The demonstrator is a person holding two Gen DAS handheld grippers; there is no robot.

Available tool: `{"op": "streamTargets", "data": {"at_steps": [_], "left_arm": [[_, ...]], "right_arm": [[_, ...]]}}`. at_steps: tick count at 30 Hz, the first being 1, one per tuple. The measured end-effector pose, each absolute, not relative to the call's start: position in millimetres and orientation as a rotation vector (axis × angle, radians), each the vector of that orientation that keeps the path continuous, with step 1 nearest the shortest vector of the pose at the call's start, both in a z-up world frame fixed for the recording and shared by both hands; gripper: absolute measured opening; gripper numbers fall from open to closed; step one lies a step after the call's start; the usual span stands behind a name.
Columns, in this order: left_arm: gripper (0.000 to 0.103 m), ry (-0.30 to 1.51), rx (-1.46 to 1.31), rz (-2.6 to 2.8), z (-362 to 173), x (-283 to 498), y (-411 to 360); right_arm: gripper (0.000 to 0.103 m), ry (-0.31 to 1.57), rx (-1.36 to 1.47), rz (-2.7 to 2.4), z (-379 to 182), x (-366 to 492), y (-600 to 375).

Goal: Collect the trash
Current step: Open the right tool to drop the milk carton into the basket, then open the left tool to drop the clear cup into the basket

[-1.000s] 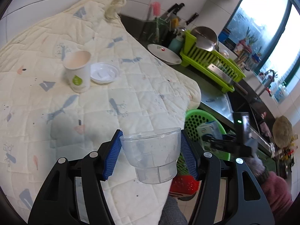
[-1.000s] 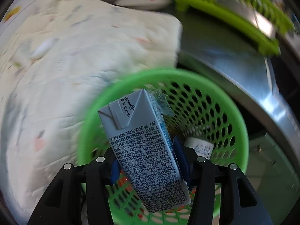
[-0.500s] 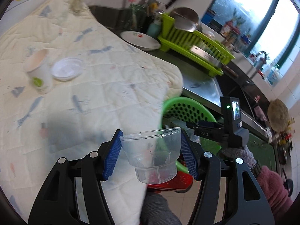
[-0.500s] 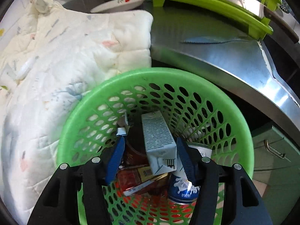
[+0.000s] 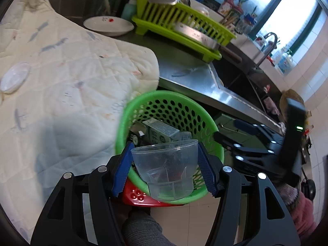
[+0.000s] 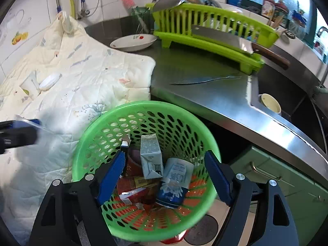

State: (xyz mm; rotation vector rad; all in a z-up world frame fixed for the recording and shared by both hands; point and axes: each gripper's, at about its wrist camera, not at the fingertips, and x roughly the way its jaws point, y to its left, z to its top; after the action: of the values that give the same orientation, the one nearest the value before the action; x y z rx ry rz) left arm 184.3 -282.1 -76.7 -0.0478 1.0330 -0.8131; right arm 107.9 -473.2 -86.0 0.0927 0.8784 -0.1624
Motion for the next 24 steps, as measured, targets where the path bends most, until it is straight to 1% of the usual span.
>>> {"op": "streamTargets", "data": {"at_steps": [6,11,12,13,24], "left_arm": [[0.063,1.099,-0.012,-0.822,-105,184,-315],[0.064,1.132,-0.016,-0.812,-120,189,-319],[0.065,1.134,-0.004,-0.802,-122,189,-320],[0.068,1.137,-0.003,-0.798,-124,189,-319],[0.069,1.115,-0.039,-0.778,-110,187,-289]], "right_arm": [[0.079,0.852,0.09,-0.171,-87,90,-481],[0.079,0.85,0.103,-0.173,-90,79,-485],[0.079,0.855,0.108,-0.169,-91,79,-485],[0.079,0.854,0.108,-0.171,-91,78,-485],[0.08,0.842,0.102,-0.163,-87,77,-472]]}}
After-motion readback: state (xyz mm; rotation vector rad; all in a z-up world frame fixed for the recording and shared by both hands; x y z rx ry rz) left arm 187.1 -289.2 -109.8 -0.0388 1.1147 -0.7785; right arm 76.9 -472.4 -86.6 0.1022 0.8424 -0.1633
